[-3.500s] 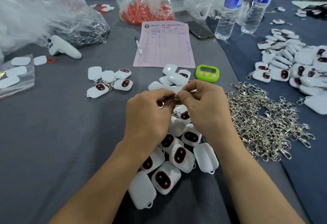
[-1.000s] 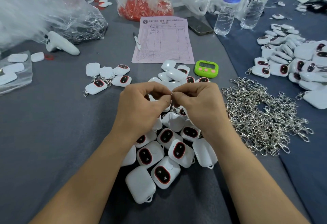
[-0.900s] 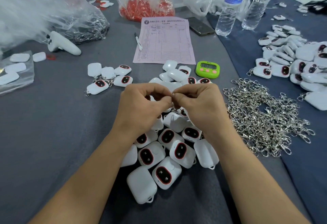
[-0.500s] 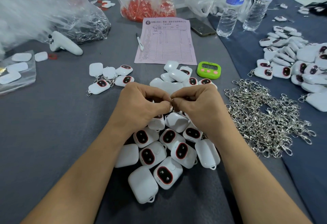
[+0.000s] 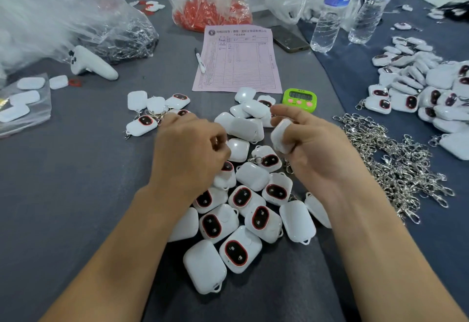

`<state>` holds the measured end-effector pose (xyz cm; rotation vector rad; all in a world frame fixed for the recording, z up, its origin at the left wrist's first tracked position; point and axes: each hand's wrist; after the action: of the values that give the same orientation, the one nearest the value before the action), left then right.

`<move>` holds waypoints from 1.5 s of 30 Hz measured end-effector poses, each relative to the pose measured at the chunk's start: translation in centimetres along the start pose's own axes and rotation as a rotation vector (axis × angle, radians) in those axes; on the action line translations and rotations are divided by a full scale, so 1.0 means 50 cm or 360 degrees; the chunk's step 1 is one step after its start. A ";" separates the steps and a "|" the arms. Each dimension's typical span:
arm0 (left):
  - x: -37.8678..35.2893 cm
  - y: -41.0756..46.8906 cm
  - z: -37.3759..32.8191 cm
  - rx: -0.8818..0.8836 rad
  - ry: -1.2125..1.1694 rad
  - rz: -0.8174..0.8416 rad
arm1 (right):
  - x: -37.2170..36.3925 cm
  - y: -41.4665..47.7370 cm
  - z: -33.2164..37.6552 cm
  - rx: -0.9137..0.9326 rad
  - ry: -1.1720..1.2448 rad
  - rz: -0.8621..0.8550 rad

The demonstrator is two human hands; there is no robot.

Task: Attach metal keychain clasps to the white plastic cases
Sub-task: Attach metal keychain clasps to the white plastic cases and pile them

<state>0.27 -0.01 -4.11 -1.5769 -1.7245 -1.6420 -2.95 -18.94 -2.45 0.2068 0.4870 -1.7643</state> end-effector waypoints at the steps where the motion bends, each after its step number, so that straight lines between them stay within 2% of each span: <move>1: -0.005 -0.001 -0.004 -0.0039 -0.0034 0.0091 | 0.000 0.001 -0.004 0.0035 -0.0082 0.0010; 6: -0.016 -0.001 -0.004 -0.0018 -0.0374 0.0380 | -0.009 0.000 -0.022 0.0377 -0.0699 -0.0153; 12: -0.020 -0.003 0.003 0.0048 -0.0651 0.0397 | -0.016 -0.001 -0.038 0.0472 -0.1052 -0.0118; 18: -0.018 -0.002 0.002 0.0060 -0.0756 0.0343 | -0.011 0.003 -0.043 0.0516 -0.1136 -0.0068; 30: -0.025 -0.009 0.009 0.0003 -0.0676 0.0348 | -0.017 -0.003 -0.038 0.0641 -0.1418 -0.0074; 34: -0.026 -0.005 0.006 0.0112 -0.0722 0.0252 | -0.024 -0.008 -0.049 0.0623 -0.1464 -0.0070; 40: -0.020 -0.003 0.010 0.0238 -0.0742 0.0254 | -0.020 -0.003 -0.043 0.0580 -0.1367 -0.0176; 42: -0.016 0.000 0.020 0.0289 -0.0808 0.0284 | -0.014 0.001 -0.040 0.0556 -0.1280 -0.0246; 45: -0.008 0.000 0.024 0.0231 -0.0803 0.0480 | -0.004 0.006 -0.033 0.0550 -0.1233 -0.0317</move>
<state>0.93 0.79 -4.80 -2.1785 -1.6607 -1.0096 -2.79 -18.09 -3.92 -0.2950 -0.3693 -1.9467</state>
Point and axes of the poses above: each hand's wrist, its own y-axis towards the middle knuckle, its own x-axis out of the back of the hand, z = x × y, and after that the axes turned 1 degree about -y, right-handed
